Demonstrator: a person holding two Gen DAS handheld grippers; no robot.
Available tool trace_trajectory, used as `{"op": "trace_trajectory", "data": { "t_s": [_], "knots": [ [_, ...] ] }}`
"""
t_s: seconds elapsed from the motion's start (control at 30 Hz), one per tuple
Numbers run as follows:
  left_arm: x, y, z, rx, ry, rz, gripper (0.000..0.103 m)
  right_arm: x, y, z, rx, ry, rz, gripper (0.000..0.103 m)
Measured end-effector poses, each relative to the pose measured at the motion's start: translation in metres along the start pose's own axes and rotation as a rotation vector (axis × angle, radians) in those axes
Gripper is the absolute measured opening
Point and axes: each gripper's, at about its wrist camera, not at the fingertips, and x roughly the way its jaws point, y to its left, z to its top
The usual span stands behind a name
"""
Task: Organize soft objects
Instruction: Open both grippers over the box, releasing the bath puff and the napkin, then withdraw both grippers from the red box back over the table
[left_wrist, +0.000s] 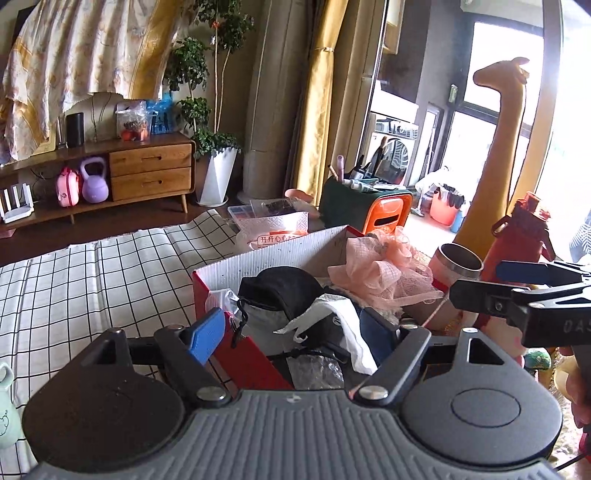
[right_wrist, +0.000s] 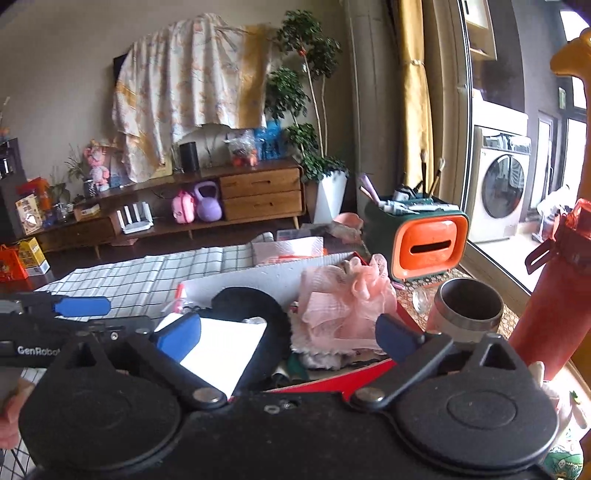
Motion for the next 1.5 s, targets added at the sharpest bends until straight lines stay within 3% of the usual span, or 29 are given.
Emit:
{"op": "trace_trajectory", "data": {
  "t_s": [0.37,0.8,1.5],
  "knots": [
    [-0.043,-0.005,-0.027,0.026,-0.019,-0.025,0.084,-0.046,0.022,-0.025,-0.010,-0.063,0.053,0.103],
    [-0.085,-0.003,-0.049,0.011,-0.040,-0.013,0.103,-0.081,0.055,-0.052,-0.041,-0.124,0.106,0.103],
    [-0.130,0.000,-0.071,-0.002,-0.076,0.025,0.103,-0.109,0.077,-0.074,0.021,-0.154,0.082,0.103]
  ]
}}
